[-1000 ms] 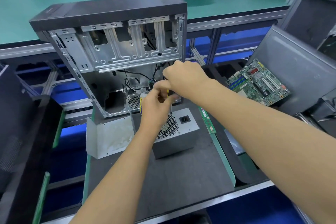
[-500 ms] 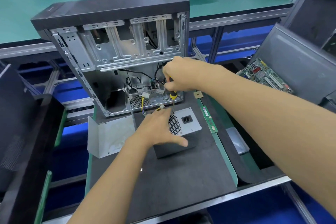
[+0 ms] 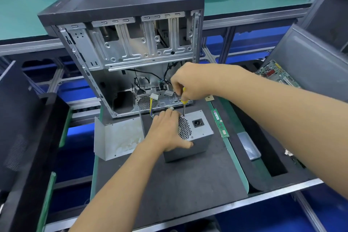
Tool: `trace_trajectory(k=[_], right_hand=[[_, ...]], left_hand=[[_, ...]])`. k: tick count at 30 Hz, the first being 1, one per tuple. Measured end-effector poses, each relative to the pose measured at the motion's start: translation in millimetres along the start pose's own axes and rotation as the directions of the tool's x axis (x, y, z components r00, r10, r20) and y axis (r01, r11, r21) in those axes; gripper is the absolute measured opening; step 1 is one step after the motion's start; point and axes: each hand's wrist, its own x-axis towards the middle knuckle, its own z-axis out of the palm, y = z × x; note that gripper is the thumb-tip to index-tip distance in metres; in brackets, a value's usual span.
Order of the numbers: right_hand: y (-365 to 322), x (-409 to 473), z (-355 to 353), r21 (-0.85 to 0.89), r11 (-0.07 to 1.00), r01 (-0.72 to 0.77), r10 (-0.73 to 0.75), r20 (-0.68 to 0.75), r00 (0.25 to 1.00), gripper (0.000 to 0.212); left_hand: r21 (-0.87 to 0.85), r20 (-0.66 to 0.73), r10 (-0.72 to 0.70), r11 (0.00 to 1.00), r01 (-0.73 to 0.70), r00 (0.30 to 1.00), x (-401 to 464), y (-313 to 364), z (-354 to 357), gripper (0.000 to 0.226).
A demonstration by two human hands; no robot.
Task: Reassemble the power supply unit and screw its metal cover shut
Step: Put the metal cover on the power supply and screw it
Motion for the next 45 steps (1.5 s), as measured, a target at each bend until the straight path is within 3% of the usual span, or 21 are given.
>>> trace_trajectory(k=[2,8,12,14,18,24,27,30,33,36,41,43,45], right_hand=[[-4,3,3,-0.11,0.993,0.037,-0.044,-0.062,0.997,0.004],[-6,3,6,-0.279,0.958,-0.064,0.026,-0.14,0.99,0.029],[-8,3,-2,-0.196,0.97,-0.146,0.155,0.028,0.988,0.05],[-7,2,-6,-0.189,0.977,-0.101,0.12,0.087,0.989,0.042],[-5,-1,-3,-0.229,0.97,-0.079,0.077,-0.017,0.997,0.03],[-8,4,2,-0.069,0.975,-0.21,0.21,-0.011,0.978,0.038],[-10,0,-4,-0.143,0.963,-0.23,0.242,0.078,0.967,0.043],[-9,-7,-10,-0.172,0.975,-0.143,0.167,0.137,0.976,0.023],[-13,-8,-8,-0.245,0.97,-0.001,0.004,0.01,1.0,0.021],[-21,-4,-2,-0.365,0.931,0.025,-0.067,-0.101,0.993,0.016],[-17,3,3,-0.321,0.934,-0.153,0.125,-0.106,0.986,0.03],[-11,2,3,-0.226,0.951,-0.212,0.216,-0.008,0.976,0.038],[-7,1,0,-0.158,0.974,-0.16,0.177,0.097,0.979,0.041]], left_hand=[[-0.005,0.003,-0.005,1.0,0.005,1.0,0,1,0,0.103],[-0.025,0.015,-0.016,1.0,0.016,1.0,-2,3,-3,0.103],[-0.022,0.033,-0.023,0.999,0.024,0.999,-2,5,-7,0.102],[-0.011,0.023,-0.019,1.0,0.02,1.0,-3,5,-6,0.102],[-0.017,0.004,-0.01,1.0,0.011,1.0,-4,6,-4,0.102],[-0.025,0.027,-0.025,0.999,0.025,0.999,-2,4,-5,0.103],[-0.028,0.025,-0.022,0.999,0.023,0.999,-3,5,-6,0.102],[-0.017,0.009,-0.013,1.0,0.013,1.0,-5,6,-5,0.1],[-0.001,0.001,-0.015,1.0,0.015,1.0,-4,6,-5,0.098],[0.005,0.004,-0.026,1.0,0.026,1.0,-4,6,-4,0.097],[-0.022,-0.009,-0.015,1.0,0.015,1.0,-6,6,-3,0.098],[-0.029,-0.005,-0.021,0.999,0.02,1.0,-5,4,-4,0.097],[-0.026,0.003,-0.018,1.0,0.018,1.0,-3,3,-3,0.097]])
